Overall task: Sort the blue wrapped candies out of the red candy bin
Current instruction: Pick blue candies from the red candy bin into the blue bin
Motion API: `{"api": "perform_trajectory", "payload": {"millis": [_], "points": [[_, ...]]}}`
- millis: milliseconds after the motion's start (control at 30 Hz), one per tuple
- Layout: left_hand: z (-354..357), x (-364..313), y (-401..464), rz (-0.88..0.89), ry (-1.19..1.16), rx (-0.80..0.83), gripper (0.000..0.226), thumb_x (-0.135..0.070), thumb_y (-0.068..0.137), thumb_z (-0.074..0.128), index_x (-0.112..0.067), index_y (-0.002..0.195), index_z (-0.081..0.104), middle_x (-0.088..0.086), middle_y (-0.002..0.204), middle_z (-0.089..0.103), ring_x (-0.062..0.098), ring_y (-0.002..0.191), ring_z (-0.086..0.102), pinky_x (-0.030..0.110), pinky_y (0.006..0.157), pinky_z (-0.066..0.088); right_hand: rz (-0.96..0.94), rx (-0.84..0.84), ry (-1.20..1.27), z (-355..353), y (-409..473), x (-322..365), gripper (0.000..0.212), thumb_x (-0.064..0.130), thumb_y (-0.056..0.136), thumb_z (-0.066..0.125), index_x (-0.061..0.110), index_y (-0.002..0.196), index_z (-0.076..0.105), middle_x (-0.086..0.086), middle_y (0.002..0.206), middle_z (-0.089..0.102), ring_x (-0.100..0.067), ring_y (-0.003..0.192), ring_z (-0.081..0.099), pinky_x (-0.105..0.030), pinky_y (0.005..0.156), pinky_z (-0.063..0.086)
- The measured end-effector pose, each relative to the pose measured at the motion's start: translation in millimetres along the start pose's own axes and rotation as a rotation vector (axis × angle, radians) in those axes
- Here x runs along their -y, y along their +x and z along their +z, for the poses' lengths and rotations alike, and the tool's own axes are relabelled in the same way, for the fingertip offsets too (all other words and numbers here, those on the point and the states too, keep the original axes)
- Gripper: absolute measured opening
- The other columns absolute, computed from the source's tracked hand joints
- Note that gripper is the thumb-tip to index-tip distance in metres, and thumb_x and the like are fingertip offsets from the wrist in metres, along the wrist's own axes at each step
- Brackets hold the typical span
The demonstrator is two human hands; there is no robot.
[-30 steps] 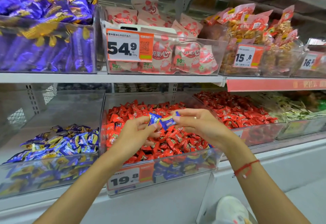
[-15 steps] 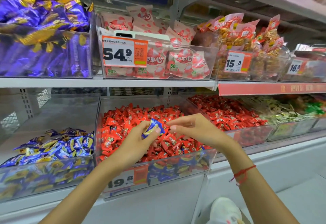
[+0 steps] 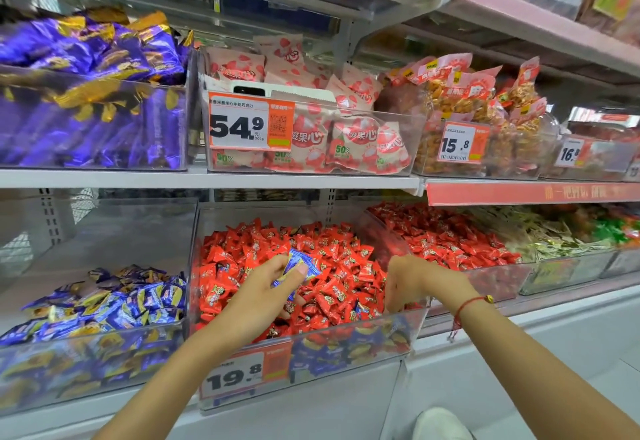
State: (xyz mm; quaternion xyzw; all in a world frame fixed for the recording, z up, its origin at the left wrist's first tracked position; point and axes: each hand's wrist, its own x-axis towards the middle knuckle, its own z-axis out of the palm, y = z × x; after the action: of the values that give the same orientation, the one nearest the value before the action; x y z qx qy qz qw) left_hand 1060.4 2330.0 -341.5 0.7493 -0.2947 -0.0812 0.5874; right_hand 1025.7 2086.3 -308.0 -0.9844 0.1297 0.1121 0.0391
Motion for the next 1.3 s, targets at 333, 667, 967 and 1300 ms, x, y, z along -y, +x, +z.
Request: {"api": "perform_trajectory", "payload": {"millis": [333,667,967,1300], "points": [[2.6,1.9,3.0,-0.044,-0.093,0.000,0.016,-0.034,0.098,0.047,-0.024,0.102,0.059,-0.006,0.106,0.065,-0.001,0.075,0.067,0.018,0.060,0.053,-0.222,-0.229,0.642,4.0,-13.1,-4.0,0.017,0.007,0.077,0.077,0.022,0.071,0.072,0.006,0.059,0.070,-0.006,0.061,0.064,-0.022,0.065,0.052],[17.5,-6.4,2.3,-0.138,-0.457,-0.118,0.026,-0.030,0.099,0.046,-0.014,0.119,0.051,0.002,0.113,0.066,0.010,0.089,0.072,0.023,0.063,0.058,-0.193,-0.334,1.588,25.1,-37.7,81.6,0.010,0.009,0.080,0.075,0.010,0.088,0.071,-0.006,0.075,0.073,-0.011,0.069,0.070,-0.015,0.063,0.052],[4.6,13.6,0.2,0.036,-0.021,-0.271,0.011,-0.031,0.096,0.054,-0.022,0.098,0.059,-0.005,0.086,0.070,0.004,0.071,0.068,0.025,0.050,0.042,-0.261,-0.418,1.032,12.8,-29.8,60.8,0.016,0.013,0.074,0.081,0.017,0.089,0.075,-0.001,0.079,0.074,-0.008,0.073,0.068,-0.021,0.070,0.056],[-0.9,10.5,-1.4,0.086,0.253,-0.072,0.041,-0.062,0.089,0.044,-0.022,0.095,0.050,0.005,0.086,0.064,0.021,0.075,0.065,0.047,0.065,0.054,-0.177,-0.094,-0.261,19.0,18.8,22.6,0.027,0.029,0.080,0.073,0.025,0.107,0.073,0.003,0.114,0.067,-0.020,0.108,0.060,-0.027,0.079,0.044]]}}
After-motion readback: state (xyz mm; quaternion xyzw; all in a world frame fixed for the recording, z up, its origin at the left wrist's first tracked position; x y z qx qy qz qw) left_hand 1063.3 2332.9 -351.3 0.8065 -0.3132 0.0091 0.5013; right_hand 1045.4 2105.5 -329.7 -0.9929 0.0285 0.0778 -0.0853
